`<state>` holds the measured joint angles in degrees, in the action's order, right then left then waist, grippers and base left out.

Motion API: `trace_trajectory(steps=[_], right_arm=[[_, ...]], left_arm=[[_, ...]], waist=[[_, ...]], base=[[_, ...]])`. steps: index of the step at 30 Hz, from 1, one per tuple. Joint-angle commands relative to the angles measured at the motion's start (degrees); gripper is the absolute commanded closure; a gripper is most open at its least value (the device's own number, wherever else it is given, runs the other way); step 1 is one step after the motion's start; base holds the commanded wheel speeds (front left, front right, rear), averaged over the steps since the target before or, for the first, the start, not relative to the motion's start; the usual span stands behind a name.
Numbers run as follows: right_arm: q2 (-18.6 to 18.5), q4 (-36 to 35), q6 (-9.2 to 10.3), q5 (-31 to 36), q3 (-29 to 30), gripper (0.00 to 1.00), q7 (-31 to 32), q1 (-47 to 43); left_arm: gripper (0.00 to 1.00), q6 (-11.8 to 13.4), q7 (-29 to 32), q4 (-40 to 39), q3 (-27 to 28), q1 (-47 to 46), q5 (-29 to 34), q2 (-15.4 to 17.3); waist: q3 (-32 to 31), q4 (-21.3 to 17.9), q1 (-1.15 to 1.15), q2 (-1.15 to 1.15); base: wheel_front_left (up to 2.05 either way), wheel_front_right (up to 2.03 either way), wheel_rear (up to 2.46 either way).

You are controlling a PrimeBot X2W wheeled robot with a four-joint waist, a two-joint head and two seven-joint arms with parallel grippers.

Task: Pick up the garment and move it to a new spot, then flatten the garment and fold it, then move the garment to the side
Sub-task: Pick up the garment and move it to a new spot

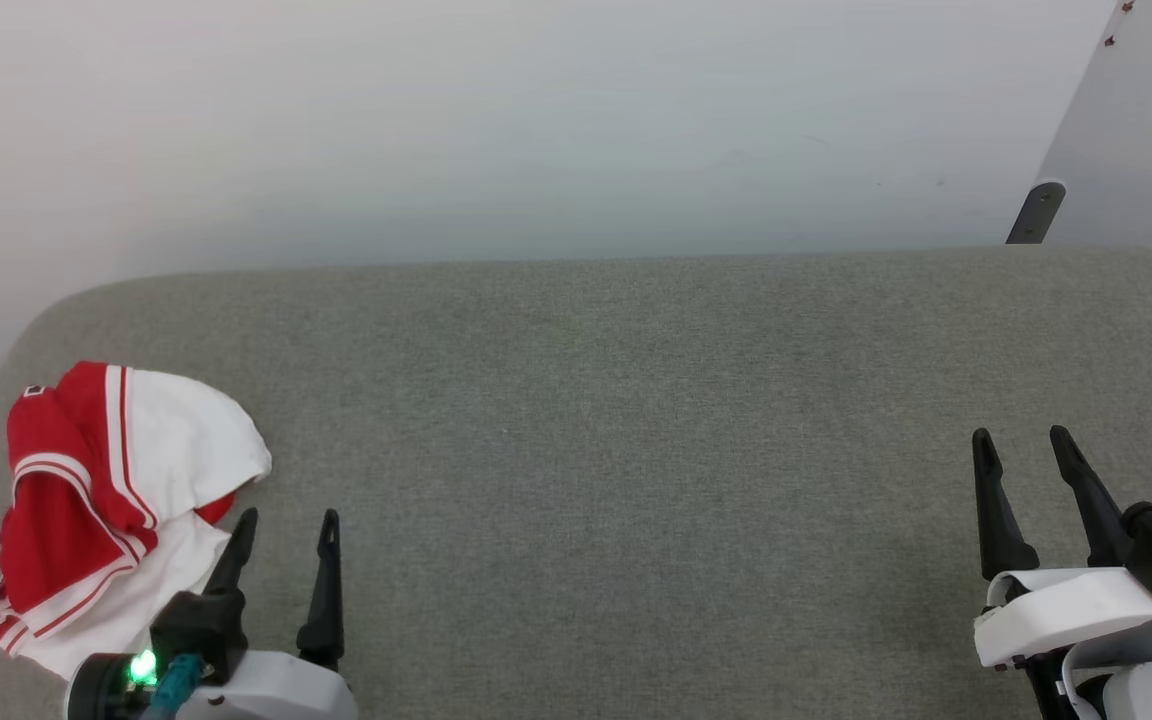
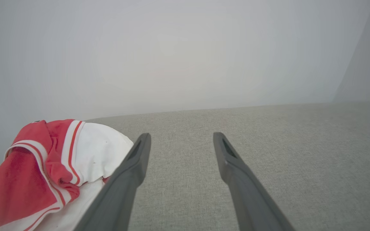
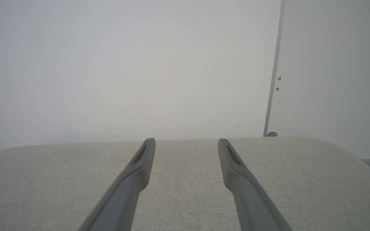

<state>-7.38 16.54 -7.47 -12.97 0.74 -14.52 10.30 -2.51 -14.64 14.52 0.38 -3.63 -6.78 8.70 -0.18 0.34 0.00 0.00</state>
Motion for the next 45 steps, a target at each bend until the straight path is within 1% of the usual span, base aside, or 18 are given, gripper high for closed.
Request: trace_trajectory(steps=[1, 5, 10, 17, 22, 25, 28, 35, 42, 43, 45], right_arm=[[-0.2, -0.2, -0.04, 1.0, 0.2, 0.00, -0.4, 0.2], [-0.1, -0.4, -0.04, 2.0, 0.4, 0.00, -0.8, -0.1], [0.2, -0.7, -0.04, 1.1, 0.6, 0.00, -0.8, -0.5], [0.3, -0.7, -0.04, 0.5, 0.9, 0.00, -0.8, -0.7], [0.4, -0.6, -0.04, 0.0, -0.4, 0.00, -0.8, -0.9], [0.5, -0.5, -0.04, -0.4, -1.8, 0.00, -0.8, -1.4], [0.7, -0.5, -0.04, -0.6, -3.2, 0.00, -0.8, -1.8], [1.1, -0.8, -0.04, -1.5, -5.8, 0.00, -0.7, -2.3], [2.0, -1.1, -0.04, -2.3, -8.1, 0.00, -0.7, -2.6], [2.0, -1.1, -0.04, -2.3, -8.1, 0.00, -0.7, -2.6], [2.3, -0.9, -0.04, -2.2, -10.2, 0.00, -0.7, -1.8]], left_arm=[[0.00, -0.2, -0.2, -0.1, 0.1, -0.4, 1.1, 0.0], [0.00, -0.5, -0.7, 0.0, 0.3, -0.3, 2.6, -0.1], [0.00, -1.1, -0.5, 0.3, 1.0, -0.4, 1.5, -0.7], [0.00, -1.7, -0.5, 0.4, 1.7, -0.4, 1.5, -1.1], [0.00, -1.8, -0.5, 0.9, 1.9, -0.7, 1.7, -1.8], [0.00, -1.5, -0.5, 1.2, 2.3, -0.6, 1.5, -2.2], [0.00, -1.5, -0.5, 1.6, 2.8, -0.6, 1.3, -2.5], [0.00, -1.0, -0.5, 1.7, 4.1, 0.2, 1.2, -3.0], [0.00, -0.2, -0.5, 0.2, 4.9, 2.5, 1.0, -4.0], [0.00, -0.2, -0.5, 0.2, 4.9, 2.5, 1.0, -4.0], [0.00, 0.3, -0.5, -0.7, 5.9, 3.6, 0.5, -4.1]], waist=[[0.0, 0.0, 0.00, 0.00], [0.0, 0.1, 0.00, 0.00], [0.1, 0.2, 0.00, 0.00], [0.2, 0.7, 0.00, 0.00], [0.1, 2.4, 0.00, 0.00], [0.0, 4.9, 0.00, 0.00], [-0.1, 8.4, 0.00, 0.00], [-0.7, 18.1, 0.00, 0.00], [-1.2, 27.5, 0.00, 0.00], [-1.2, 27.5, 0.00, 0.00], [-0.6, 28.9, 0.00, 0.00]], base=[[0.00, 0.00, 0.00], [0.00, 0.00, 0.00], [0.00, 0.00, 0.00], [0.00, 0.00, 0.00], [0.00, 0.00, 0.00], [0.00, 0.00, 0.00], [0.00, 0.00, 0.00], [0.00, 0.00, 0.00], [0.00, 0.00, 0.00], [0.00, 0.00, 0.00], [0.00, 0.00, 0.00]])
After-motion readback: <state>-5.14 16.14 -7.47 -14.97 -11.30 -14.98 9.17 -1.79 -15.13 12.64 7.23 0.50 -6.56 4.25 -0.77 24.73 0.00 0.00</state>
